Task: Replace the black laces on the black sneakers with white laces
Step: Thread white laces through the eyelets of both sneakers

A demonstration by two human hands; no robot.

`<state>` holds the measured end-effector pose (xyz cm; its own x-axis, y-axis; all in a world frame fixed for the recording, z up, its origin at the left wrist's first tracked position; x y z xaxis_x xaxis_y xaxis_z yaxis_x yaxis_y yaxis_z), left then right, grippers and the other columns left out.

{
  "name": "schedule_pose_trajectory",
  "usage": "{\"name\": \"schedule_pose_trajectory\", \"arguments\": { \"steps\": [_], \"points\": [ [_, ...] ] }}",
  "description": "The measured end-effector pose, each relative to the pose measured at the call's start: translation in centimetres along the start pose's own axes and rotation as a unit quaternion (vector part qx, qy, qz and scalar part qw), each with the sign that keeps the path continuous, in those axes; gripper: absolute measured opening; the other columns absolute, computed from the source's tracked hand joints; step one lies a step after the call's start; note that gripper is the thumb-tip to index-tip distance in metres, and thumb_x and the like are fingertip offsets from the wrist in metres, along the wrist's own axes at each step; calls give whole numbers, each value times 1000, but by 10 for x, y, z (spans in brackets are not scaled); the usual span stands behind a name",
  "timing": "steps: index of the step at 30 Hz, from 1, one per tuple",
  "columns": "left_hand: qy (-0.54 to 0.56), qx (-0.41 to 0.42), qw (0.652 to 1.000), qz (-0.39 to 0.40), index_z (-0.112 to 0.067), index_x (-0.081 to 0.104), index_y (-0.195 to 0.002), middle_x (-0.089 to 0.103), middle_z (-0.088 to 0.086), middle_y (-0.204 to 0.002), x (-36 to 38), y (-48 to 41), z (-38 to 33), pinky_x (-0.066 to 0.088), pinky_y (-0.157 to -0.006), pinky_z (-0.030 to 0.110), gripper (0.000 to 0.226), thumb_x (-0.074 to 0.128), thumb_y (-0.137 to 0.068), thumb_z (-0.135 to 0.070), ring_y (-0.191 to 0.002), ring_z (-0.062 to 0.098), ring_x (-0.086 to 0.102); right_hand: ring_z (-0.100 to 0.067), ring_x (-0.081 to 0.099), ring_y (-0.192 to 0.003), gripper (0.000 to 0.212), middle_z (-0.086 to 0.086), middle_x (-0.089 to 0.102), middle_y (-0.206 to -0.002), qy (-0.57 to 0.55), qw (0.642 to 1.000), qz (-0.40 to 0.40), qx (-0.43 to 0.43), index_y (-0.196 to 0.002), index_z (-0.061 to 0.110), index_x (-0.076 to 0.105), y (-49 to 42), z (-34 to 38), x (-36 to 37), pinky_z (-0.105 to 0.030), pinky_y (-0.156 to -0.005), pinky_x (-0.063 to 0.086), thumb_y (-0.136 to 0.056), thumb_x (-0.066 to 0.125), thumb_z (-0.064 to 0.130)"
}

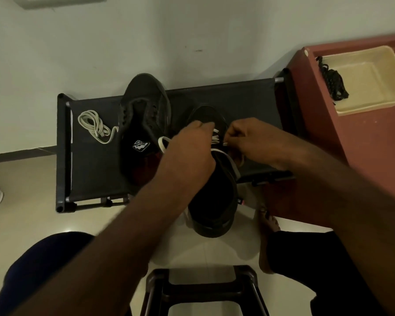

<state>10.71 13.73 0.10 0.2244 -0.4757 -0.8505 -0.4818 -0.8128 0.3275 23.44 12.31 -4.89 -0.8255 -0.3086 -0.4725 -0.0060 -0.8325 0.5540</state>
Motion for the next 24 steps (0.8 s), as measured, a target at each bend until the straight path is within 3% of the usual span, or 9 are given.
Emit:
{"name": "schedule_pose_trajectory", "arguments": {
  "steps": [3, 5, 9, 14, 18, 20, 22, 24],
  "points": [
    [-22, -28, 999, 28, -11, 53, -131, 58, 9, -127, 9, -8, 9, 42, -91, 29, 37, 57, -94, -10, -113, 22, 55, -14, 70, -71, 9, -5, 72, -84, -24, 1000, 4, 16, -93, 14, 68, 2, -2, 2, -28, -65, 57, -97, 61, 17],
    [-46, -56, 997, 26, -9, 57, -118, 61, 10, -114, 8, -7, 13, 42, -78, 28, 22, 56, -96, -14, -95, 22, 58, -9, 68, -71, 10, -1, 72, -82, 1, 1000, -24, 0, -87, 15, 71, 2, -1, 1, -23, -63, 53, -94, 67, 22],
    [-59, -86, 995, 6, -8, 58, -111, 58, 10, -101, 6, -2, 14, 41, -71, 30, 17, 54, -98, -18, -79, 20, 47, 6, 61, -60, 17, 5, 68, -72, 41, 996, -65, -49, -76, 17, 71, 3, 8, -1, -5, -51, 40, -93, 69, 21],
    [9, -114, 993, 10, -6, 59, -109, 52, 6, -89, 7, -6, 24, 44, -71, 33, 20, 58, -94, -19, -82, 21, 52, 8, 58, -55, 18, 11, 65, -67, 45, 997, -40, -55, -80, 20, 72, 7, 11, 1, -4, -49, 38, -95, 65, 15],
    [57, -123, 990, 28, -6, 62, -108, 64, 12, -101, 12, -9, 27, 50, -74, 35, 18, 54, -96, -17, -92, 27, 63, -3, 67, -86, 18, 6, 73, -93, 68, 997, -10, -45, -102, 16, 75, 9, 12, 2, -18, -75, 51, -97, 58, 11],
    [69, -122, 990, 26, -7, 64, -108, 65, 13, -103, 13, -7, 28, 49, -73, 34, 19, 52, -97, -17, -93, 27, 63, -5, 67, -89, 20, 6, 73, -96, 65, 997, -8, -40, -102, 18, 76, 10, 12, 1, -23, -80, 52, -97, 58, 10],
    [78, -99, 992, 15, -10, 63, -117, 66, 12, -111, 11, -6, 27, 51, -79, 35, 24, 52, -97, -16, -98, 26, 63, -2, 66, -84, 19, 9, 73, -92, 43, 998, -15, -31, -101, 22, 76, 10, 8, -1, -22, -75, 49, -97, 59, 13],
    [119, -69, 990, -15, -16, 59, -130, 67, 6, -112, 2, -1, 29, 52, -89, 34, 33, 55, -97, -17, -100, 20, 64, -1, 62, -67, 17, 6, 72, -84, 11, 1000, -18, -18, -103, 26, 74, 16, 3, -2, -18, -59, 45, -98, 60, 17]
  ]
}}
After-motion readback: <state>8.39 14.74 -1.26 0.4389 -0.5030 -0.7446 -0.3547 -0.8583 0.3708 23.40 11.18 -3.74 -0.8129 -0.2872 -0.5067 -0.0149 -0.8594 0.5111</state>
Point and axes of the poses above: each hand's wrist, its own y-axis away from the middle knuckle, its own x-axis out of the palm, z = x × y, the point moved 7 cm from there along -y, towards the middle knuckle
